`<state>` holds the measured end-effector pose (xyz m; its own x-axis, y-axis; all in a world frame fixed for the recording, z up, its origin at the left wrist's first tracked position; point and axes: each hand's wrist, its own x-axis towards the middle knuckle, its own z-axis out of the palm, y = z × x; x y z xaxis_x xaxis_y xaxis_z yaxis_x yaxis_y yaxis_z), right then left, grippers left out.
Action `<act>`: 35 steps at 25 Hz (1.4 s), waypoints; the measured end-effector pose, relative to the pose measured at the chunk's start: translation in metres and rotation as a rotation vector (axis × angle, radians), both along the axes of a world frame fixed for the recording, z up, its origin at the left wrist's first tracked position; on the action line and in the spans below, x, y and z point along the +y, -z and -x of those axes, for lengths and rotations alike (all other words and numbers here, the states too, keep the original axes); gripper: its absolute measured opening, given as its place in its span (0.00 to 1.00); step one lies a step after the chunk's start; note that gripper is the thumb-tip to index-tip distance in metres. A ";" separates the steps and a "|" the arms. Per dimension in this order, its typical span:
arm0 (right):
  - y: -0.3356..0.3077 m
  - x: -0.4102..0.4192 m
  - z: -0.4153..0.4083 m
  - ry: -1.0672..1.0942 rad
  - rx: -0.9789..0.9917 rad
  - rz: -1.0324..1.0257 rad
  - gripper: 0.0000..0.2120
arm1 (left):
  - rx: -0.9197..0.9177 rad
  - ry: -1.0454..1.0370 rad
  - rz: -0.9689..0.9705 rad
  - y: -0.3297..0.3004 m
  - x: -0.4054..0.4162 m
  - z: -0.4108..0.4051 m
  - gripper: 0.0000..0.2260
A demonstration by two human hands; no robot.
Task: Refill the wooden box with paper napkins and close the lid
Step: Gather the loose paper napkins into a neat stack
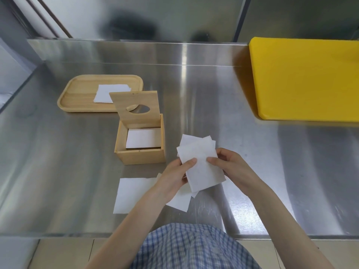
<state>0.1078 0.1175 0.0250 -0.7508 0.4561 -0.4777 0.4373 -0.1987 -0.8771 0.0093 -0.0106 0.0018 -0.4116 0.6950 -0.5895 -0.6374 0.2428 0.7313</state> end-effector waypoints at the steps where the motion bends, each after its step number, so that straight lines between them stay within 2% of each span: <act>1: 0.002 0.000 0.001 -0.009 -0.009 -0.006 0.03 | 0.001 -0.011 0.005 0.001 -0.001 0.000 0.04; 5: 0.006 0.008 0.014 -0.028 -0.084 -0.092 0.04 | -0.017 -0.031 0.065 0.008 -0.008 0.000 0.03; 6: 0.008 0.012 0.020 -0.024 -0.121 -0.184 0.05 | -0.022 -0.024 0.088 0.010 -0.010 0.000 0.03; 9: 0.021 0.027 0.039 -0.044 -0.226 -0.625 0.08 | -0.037 -0.028 0.117 0.017 -0.015 0.000 0.04; 11: 0.029 0.034 0.053 -0.087 -0.230 -0.796 0.13 | -0.053 -0.044 0.122 0.021 -0.019 0.000 0.05; 14: 0.038 0.036 0.073 -0.260 -0.294 -0.943 0.23 | -0.071 -0.018 0.090 0.026 -0.023 0.002 0.08; 17: 0.045 0.031 0.085 -0.489 -0.443 -1.085 0.25 | -0.070 -0.007 0.098 0.030 -0.025 0.004 0.14; 20: 0.046 0.030 0.092 -0.573 -0.516 -1.082 0.23 | -0.091 -0.024 0.080 0.032 -0.025 0.004 0.14; 24: 0.046 0.029 0.096 -0.522 -0.570 -1.023 0.21 | -0.106 -0.032 0.072 0.031 -0.024 0.003 0.06; 26: 0.047 0.027 0.094 -0.492 -0.563 -1.000 0.19 | -0.102 -0.034 0.080 0.031 -0.025 0.003 0.07; 30: 0.040 0.026 0.085 -0.404 -0.475 -0.960 0.14 | -0.113 -0.052 0.059 0.032 -0.027 0.002 0.06; 33: 0.020 0.027 0.077 -0.255 -0.370 -0.913 0.07 | -0.086 -0.040 0.054 0.027 -0.027 -0.001 0.05; 35: 0.000 0.028 0.070 -0.155 -0.273 -0.888 0.11 | -0.077 -0.039 0.057 0.026 -0.027 -0.001 0.05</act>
<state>0.0374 0.1453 0.0247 -0.7470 0.6423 -0.1717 0.6159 0.5712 -0.5425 0.0107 -0.0375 -0.0242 -0.3896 0.6436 -0.6588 -0.7012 0.2564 0.6652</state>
